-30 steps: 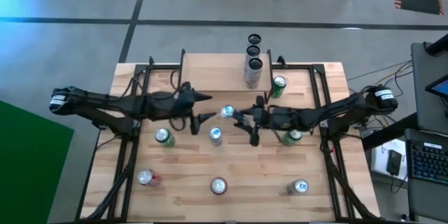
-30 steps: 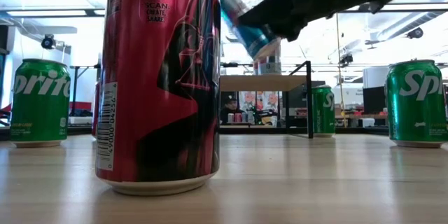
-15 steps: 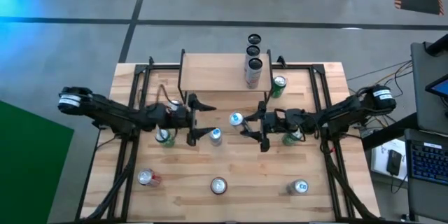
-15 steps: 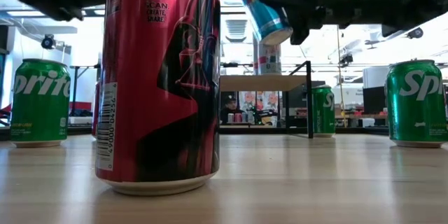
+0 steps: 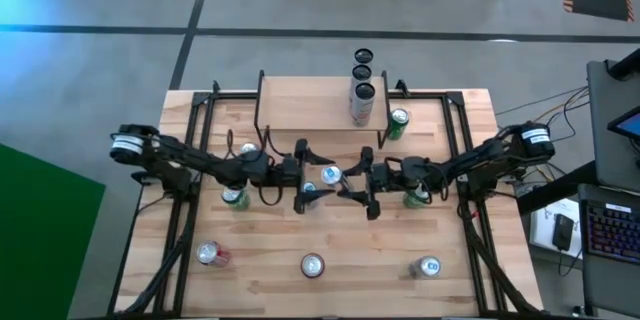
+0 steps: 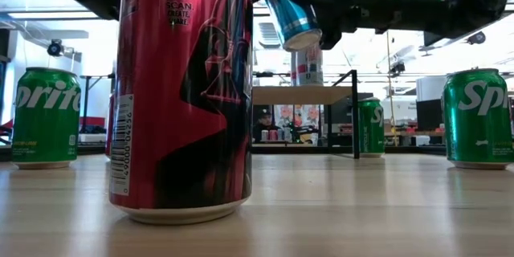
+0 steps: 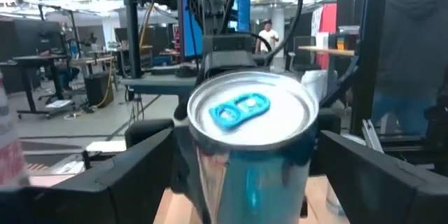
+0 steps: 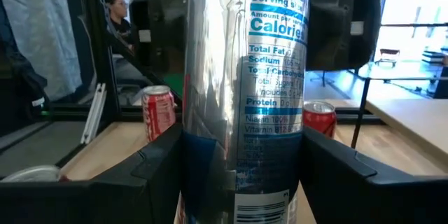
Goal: Place canned beverage on shelf
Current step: Put the top blue soda can on the shelf
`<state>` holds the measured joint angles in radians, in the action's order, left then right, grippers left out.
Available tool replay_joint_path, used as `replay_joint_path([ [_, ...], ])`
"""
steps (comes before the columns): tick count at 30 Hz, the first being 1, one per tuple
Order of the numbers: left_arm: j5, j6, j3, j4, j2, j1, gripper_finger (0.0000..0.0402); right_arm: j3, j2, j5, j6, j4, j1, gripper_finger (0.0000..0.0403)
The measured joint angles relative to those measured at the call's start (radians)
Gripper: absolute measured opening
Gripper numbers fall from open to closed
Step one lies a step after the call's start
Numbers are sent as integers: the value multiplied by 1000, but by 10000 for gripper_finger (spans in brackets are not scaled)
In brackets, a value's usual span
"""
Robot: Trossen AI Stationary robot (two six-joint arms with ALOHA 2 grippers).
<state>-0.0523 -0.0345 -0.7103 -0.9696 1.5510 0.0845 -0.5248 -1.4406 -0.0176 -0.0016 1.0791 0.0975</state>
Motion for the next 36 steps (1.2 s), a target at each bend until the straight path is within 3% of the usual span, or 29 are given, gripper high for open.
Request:
replay_joint_path([
  [6,-13,37,-9,-2,5,-5,295,9,13,-1,-18,6,0,224],
  [15,-10,45,-18,10,-4,-14,205,12,12,-8,-14,9,-1,225],
  [20,-8,48,-20,20,-11,-26,205,12,12,-15,-4,8,-1,253],
  [22,-23,46,-13,29,-26,-37,213,13,18,-83,8,2,1,271],
  [25,-67,25,-5,74,-67,-70,217,19,51,-333,73,-75,22,290],
  [28,-65,20,-3,152,-109,-122,216,22,101,-514,88,-200,49,294],
  [36,50,27,-97,317,-144,-390,216,22,267,-561,222,-497,87,273],
])
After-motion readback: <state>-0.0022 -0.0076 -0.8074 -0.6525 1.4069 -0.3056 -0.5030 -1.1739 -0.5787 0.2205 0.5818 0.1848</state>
